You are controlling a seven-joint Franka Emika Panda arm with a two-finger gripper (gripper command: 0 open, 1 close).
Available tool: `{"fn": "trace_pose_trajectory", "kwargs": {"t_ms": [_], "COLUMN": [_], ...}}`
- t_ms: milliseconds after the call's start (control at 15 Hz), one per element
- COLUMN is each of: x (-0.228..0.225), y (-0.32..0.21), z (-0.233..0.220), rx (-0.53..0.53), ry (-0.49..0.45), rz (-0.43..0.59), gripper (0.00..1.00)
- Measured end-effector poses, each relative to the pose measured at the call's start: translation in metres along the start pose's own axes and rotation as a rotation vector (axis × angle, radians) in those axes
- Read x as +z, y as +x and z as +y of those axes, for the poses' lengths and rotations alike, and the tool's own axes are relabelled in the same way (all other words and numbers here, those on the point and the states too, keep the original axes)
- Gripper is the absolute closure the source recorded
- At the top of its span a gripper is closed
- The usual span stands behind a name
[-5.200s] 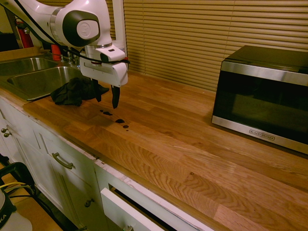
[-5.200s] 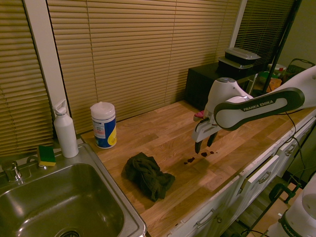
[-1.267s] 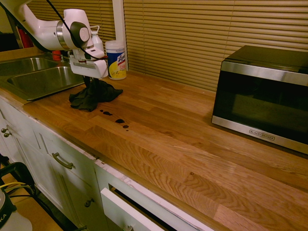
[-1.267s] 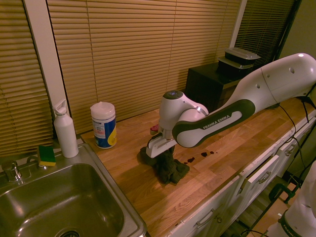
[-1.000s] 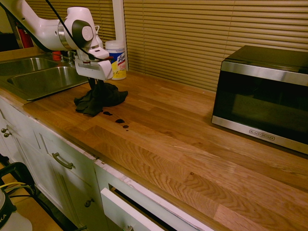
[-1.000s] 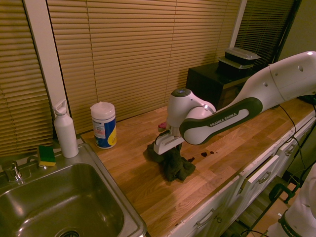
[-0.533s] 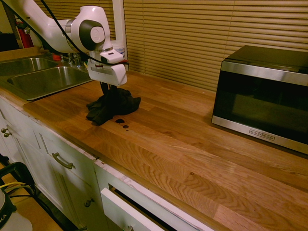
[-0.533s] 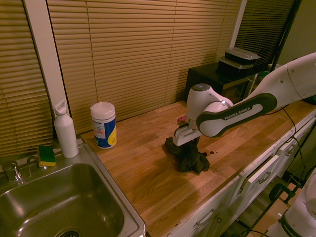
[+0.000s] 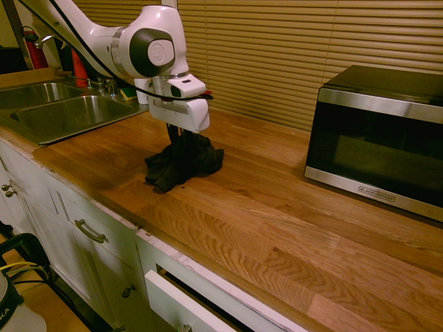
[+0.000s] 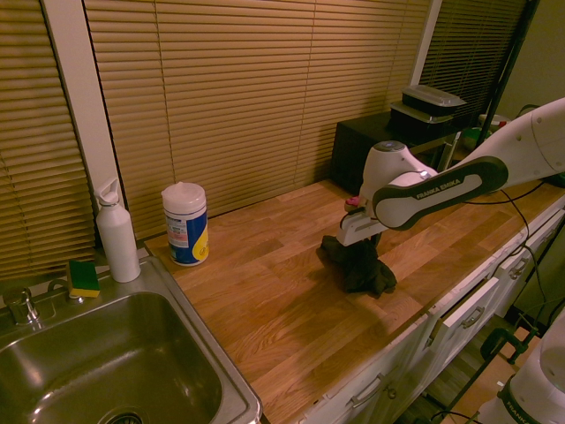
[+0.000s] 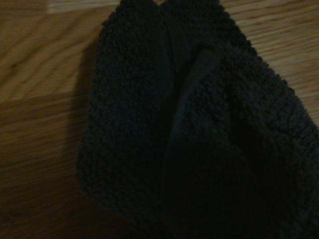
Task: Clear the spill
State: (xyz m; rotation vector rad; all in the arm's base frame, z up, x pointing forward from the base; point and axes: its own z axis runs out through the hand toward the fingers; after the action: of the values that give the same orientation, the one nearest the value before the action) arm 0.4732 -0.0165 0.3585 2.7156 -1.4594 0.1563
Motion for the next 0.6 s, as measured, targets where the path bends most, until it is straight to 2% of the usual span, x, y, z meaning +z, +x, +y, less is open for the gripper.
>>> {"fn": "trace_pose_trajectory", "kwargs": {"t_ms": [400, 600], "x": [0.002, 0.002], "y": [0.060, 0.056], "z": [0.052, 0.048], "rx": [0.067, 0.054], "ry": [0.017, 0.022], "rz": [-0.027, -0.031], "gripper": [1.00, 1.00]}}
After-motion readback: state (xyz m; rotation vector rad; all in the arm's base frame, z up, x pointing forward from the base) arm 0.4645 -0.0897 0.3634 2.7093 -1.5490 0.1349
